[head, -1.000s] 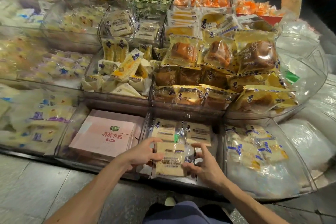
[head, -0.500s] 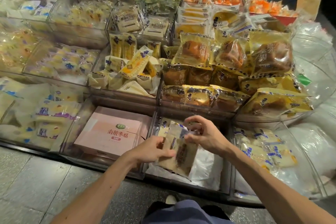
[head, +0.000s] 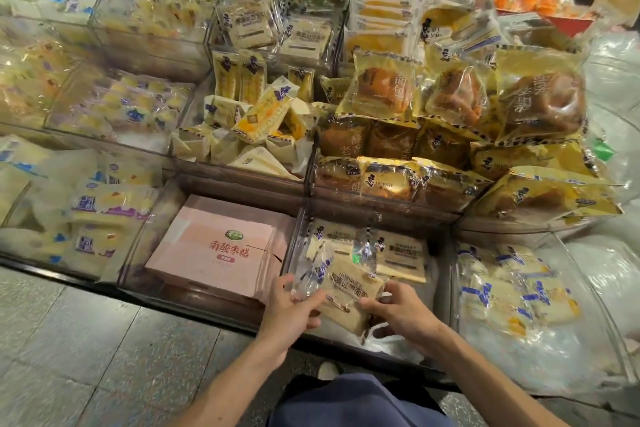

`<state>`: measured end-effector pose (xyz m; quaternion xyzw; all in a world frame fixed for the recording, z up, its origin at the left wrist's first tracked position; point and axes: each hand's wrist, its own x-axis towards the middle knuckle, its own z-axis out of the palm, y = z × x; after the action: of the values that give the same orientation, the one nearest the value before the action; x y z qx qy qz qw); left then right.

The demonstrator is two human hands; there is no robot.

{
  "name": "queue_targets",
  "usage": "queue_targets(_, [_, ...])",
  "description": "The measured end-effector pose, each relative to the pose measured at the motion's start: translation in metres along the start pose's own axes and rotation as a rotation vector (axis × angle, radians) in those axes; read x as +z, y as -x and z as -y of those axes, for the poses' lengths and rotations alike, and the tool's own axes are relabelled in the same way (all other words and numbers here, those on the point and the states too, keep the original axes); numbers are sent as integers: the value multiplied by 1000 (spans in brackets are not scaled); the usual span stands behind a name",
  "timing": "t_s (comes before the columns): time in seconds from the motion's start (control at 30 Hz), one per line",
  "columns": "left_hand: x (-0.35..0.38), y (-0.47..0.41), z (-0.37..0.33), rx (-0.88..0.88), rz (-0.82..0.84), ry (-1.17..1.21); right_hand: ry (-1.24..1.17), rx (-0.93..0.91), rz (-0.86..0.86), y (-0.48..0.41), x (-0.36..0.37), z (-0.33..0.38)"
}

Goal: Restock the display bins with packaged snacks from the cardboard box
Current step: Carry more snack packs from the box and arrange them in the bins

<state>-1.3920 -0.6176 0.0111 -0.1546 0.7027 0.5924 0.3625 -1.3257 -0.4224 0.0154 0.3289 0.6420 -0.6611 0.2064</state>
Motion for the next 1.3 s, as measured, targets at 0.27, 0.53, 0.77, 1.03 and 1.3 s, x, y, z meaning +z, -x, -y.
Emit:
queue_targets(0.27, [-8,-12,11,506,3,-1120,163,77,86,-36,13,3])
queue_targets(0.53, [-7,-42,11,451,-27,-1450,528,42,-123,-55,41,-8])
queue_targets(0.77, [-3,-53,6,360,55,-1501,705,55,-269,-52,39,-13])
queue_targets(1.03, [16,-29,-66,475,81,-1172,728,-121,-351,11,0,-6])
queue_targets(1.3, [213,107,-116,1175,408,-1353,598,-196,-772,222,-120,-80])
